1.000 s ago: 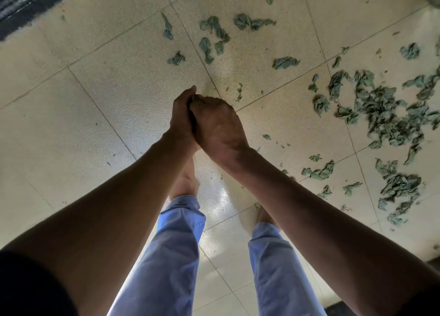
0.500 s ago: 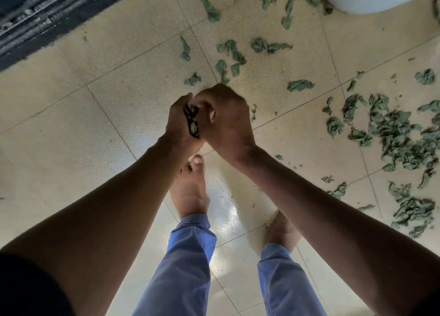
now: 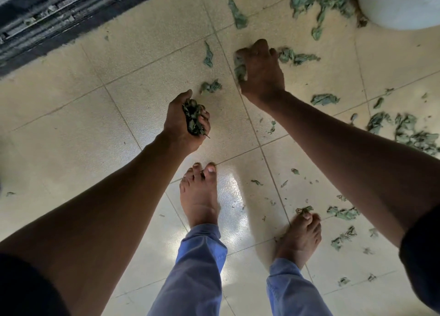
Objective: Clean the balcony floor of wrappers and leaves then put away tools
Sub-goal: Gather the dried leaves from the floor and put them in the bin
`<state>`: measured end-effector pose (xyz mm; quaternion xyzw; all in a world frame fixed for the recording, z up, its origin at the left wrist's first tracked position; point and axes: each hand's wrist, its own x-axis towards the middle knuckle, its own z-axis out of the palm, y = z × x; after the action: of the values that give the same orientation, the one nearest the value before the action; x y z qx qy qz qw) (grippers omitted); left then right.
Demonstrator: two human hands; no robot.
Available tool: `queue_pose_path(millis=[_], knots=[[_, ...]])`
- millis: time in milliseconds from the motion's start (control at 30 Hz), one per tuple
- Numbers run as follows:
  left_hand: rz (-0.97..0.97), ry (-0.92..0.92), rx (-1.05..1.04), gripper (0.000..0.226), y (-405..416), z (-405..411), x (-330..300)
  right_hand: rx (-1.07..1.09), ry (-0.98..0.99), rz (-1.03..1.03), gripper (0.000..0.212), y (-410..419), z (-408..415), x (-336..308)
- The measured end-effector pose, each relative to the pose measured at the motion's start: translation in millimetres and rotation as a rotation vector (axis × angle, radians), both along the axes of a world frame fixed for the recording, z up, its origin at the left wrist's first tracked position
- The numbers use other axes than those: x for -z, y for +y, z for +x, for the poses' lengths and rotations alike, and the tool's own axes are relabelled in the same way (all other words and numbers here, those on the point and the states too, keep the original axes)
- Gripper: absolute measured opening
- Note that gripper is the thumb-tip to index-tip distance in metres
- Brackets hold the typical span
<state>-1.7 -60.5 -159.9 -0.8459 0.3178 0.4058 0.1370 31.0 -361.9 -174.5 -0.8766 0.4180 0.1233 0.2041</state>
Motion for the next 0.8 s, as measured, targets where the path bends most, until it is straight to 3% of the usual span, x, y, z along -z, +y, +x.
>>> queue_pose_path(millis=[300, 400, 500, 667, 733, 800], knots=[[-0.023, -0.044, 0.027, 0.084, 2, 0, 5, -0.065, -0.168, 0.142, 0.043, 19, 24, 3], [-0.047, -0.055, 0.023, 0.084, 3, -1, 6, -0.16, -0.156, 0.225, 0.055, 23, 37, -4], [-0.051, -0.058, 0.021, 0.086, 4, 0, 8, -0.21, -0.079, 0.049, 0.068, 21, 43, -15], [-0.063, -0.064, 0.022, 0.09, 6, 0, 11, -0.236, 0.149, 0.075, 0.122, 21, 48, -15], [-0.078, -0.075, 0.034, 0.09, 7, 0, 10, -0.307, 0.186, 0.072, 0.125, 28, 49, -12], [-0.078, -0.074, 0.038, 0.09, 7, 1, 9, -0.348, 0.154, 0.029, 0.113, 38, 49, -10]])
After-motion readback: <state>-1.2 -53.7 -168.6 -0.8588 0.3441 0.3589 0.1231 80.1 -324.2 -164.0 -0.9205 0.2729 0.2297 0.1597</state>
